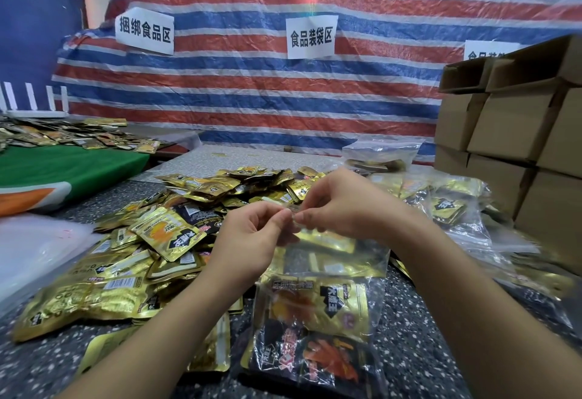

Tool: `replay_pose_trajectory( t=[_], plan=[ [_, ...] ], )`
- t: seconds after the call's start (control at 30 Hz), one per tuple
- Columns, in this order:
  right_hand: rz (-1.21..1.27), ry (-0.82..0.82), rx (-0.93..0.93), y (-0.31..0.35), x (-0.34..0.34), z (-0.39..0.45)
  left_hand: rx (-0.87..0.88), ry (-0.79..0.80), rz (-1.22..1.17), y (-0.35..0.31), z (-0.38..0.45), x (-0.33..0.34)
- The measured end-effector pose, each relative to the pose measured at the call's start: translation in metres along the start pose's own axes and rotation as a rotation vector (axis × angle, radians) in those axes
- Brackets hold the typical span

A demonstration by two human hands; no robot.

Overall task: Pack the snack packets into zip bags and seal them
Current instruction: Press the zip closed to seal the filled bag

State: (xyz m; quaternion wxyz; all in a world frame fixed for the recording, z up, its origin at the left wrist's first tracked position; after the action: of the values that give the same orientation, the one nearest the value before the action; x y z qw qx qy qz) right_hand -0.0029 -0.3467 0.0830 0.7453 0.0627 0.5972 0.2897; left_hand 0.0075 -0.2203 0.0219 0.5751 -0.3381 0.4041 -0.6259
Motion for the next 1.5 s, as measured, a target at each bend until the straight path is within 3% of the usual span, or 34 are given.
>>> replay_pose_trajectory(
  t=[0.47,1.07,1.5],
  plan=[
    [-0.098,-0.012,-0.025,0.008,0.002,-0.002,-0.024,0.06,0.023,0.002,0.003,0.003],
    [-0.187,-0.075,-0.077,0.021,0.007,-0.004,0.047,-0.005,0.099,-0.002,0.0,-0.004],
    [-0.141,-0.016,-0.05,0.014,0.009,-0.002,0.078,-0.093,0.15,-0.004,0.0,-0.011]
  ],
)
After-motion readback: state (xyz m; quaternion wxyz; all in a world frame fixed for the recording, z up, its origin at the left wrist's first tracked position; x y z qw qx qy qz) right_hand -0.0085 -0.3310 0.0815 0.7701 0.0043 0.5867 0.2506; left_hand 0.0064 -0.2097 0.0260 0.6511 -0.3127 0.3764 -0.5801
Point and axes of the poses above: each hand's wrist, its own z-axis towards the middle knuckle, its own x-axis out of the palm, y = z × x, the point moved 9 cm from there along z, towards the middle knuckle, and after that the axes turned 3 degrees about -x, right-handed, at the moved point
